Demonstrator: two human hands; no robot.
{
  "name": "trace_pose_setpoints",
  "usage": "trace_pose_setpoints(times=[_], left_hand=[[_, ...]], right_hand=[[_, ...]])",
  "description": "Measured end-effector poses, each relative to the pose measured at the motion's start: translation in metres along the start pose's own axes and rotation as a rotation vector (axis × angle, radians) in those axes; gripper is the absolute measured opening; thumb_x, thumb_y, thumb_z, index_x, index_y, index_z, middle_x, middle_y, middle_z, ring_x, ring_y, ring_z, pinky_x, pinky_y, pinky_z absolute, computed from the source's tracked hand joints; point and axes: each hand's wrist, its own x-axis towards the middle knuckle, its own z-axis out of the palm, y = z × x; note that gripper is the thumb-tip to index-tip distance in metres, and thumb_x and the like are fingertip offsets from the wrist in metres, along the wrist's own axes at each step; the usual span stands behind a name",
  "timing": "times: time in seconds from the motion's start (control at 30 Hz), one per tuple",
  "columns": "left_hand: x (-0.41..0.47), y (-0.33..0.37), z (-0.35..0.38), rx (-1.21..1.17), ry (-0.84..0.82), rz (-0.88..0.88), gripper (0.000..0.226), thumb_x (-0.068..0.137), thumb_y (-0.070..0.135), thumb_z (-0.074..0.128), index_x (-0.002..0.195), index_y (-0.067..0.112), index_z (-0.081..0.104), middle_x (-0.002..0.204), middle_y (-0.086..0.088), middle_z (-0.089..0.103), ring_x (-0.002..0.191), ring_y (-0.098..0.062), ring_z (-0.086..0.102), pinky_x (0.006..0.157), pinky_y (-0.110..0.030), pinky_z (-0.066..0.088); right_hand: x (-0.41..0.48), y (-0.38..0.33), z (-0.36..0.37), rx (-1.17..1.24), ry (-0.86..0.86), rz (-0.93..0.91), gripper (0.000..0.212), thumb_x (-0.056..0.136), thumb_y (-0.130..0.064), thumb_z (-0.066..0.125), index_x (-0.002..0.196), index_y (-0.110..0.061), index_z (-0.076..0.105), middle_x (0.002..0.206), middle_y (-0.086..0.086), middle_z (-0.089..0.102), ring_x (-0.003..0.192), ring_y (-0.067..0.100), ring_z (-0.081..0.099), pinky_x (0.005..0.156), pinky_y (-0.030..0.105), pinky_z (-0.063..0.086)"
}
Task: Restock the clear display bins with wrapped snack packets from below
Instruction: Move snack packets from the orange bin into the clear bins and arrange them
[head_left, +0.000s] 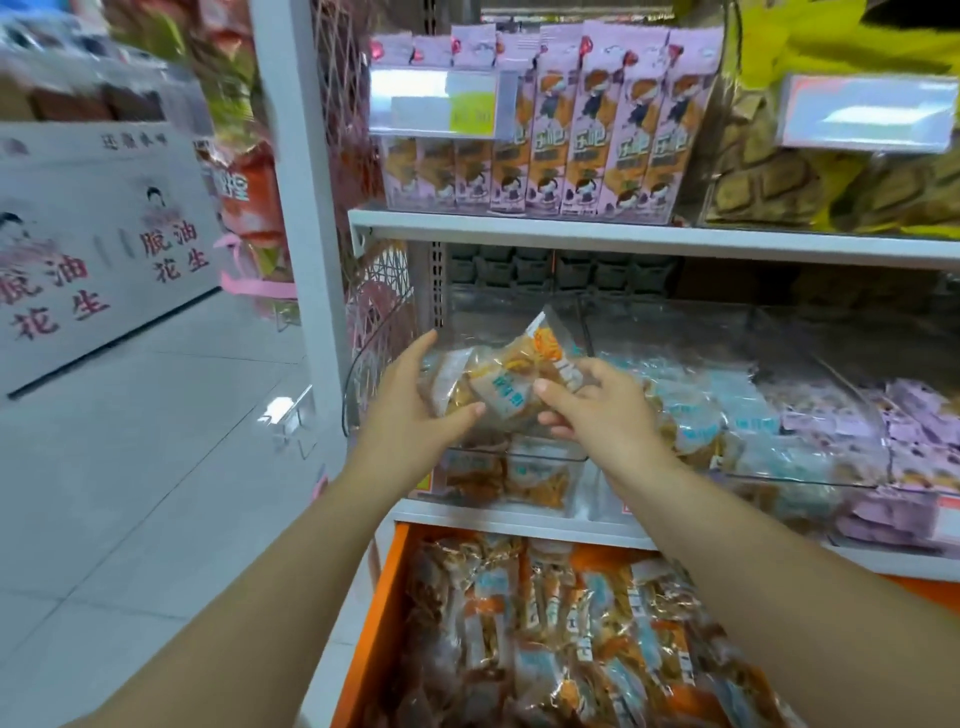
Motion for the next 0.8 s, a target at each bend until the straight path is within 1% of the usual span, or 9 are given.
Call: trace_pose_setpoints(times=[0.1,0.23,0.3,0.37,0.47,0.57,0.63,0.7,0.8], left_hand=[[0.001,0.001,-0.004,-0.006,0.064,0.025,0.082,0.080,0.031,0.074,0.146,0.033,0.026,0.150,0.009,0.031,0.127,-0.004,0.032,0.102,-0.024,0.029],[-0.005,0.007,-0.006,-0.046,0.131,0.080,0.068,0.081,0.031,0.073,0.138,0.036,0.036,0.134,0.017,0.038,0.117,-0.002,0.041,0.101,-0.027,0.036],[-0.008,0.015,-0.006,-0.388,0.094,-0.057,0.043,0.083,0.026,0.070,0.120,0.032,0.049,0.129,0.009,0.052,0.109,-0.009,0.056,0.094,-0.035,0.049],[-0.012,0.024,-0.006,-0.889,-0.037,-0.284,0.027,0.081,0.024,0.065,0.106,0.022,0.055,0.115,-0.003,0.062,0.097,-0.017,0.065,0.084,-0.044,0.056],[-0.016,0.025,-0.007,-1.258,-0.235,-0.477,0.029,0.085,0.025,0.055,0.112,0.014,0.058,0.105,-0.012,0.068,0.094,-0.025,0.068,0.084,-0.053,0.054],[-0.018,0.024,-0.006,-1.333,-0.290,-0.522,0.038,0.094,0.030,0.046,0.126,0.012,0.056,0.113,-0.013,0.068,0.104,-0.029,0.066,0.086,-0.055,0.053],[-0.018,0.025,-0.004,-1.320,-0.323,-0.528,0.045,0.090,0.037,0.049,0.129,0.014,0.055,0.118,-0.011,0.066,0.113,-0.031,0.061,0.086,-0.052,0.053],[-0.020,0.027,-0.002,-1.283,-0.361,-0.495,0.047,0.082,0.040,0.057,0.123,0.017,0.057,0.114,-0.007,0.067,0.105,-0.027,0.065,0.082,-0.045,0.056],[-0.024,0.032,0.004,-1.157,-0.363,-0.409,0.039,0.072,0.026,0.065,0.109,0.019,0.057,0.103,-0.005,0.070,0.088,-0.020,0.068,0.072,-0.032,0.058]], right_hand=[[-0.002,0.002,-0.006,0.059,0.131,-0.014,0.012,0.084,-0.021,0.070,0.093,-0.019,0.062,0.081,-0.001,0.069,0.070,0.012,0.063,0.078,0.036,0.056],[-0.009,-0.006,-0.020,0.052,0.266,-0.072,0.012,0.083,-0.026,0.071,0.082,-0.021,0.060,0.084,-0.003,0.068,0.076,0.013,0.064,0.079,0.043,0.056],[-0.014,-0.013,-0.027,0.012,0.283,-0.101,0.014,0.082,-0.025,0.072,0.080,-0.020,0.060,0.084,-0.002,0.069,0.080,0.015,0.068,0.079,0.046,0.056],[-0.018,-0.020,-0.033,-0.003,0.249,-0.120,0.012,0.085,-0.024,0.069,0.083,-0.018,0.059,0.089,0.001,0.071,0.084,0.015,0.070,0.078,0.046,0.057],[-0.025,-0.034,-0.040,0.038,0.212,-0.140,0.010,0.089,-0.020,0.063,0.093,-0.012,0.059,0.094,0.002,0.072,0.082,0.011,0.071,0.071,0.034,0.058],[-0.031,-0.045,-0.045,0.080,0.185,-0.174,0.007,0.090,-0.018,0.062,0.095,-0.015,0.059,0.089,0.001,0.073,0.082,0.011,0.071,0.073,0.035,0.057],[-0.036,-0.049,-0.043,0.089,0.129,-0.167,0.009,0.089,-0.017,0.063,0.096,-0.015,0.058,0.085,0.001,0.074,0.080,0.013,0.072,0.072,0.037,0.057],[-0.040,-0.047,-0.037,0.047,0.062,-0.147,0.012,0.087,-0.016,0.065,0.096,-0.015,0.057,0.083,0.003,0.074,0.077,0.016,0.072,0.072,0.040,0.058],[-0.044,-0.043,-0.029,0.012,0.001,-0.102,0.017,0.086,-0.017,0.067,0.099,-0.014,0.056,0.086,0.007,0.073,0.081,0.027,0.071,0.077,0.048,0.057]])
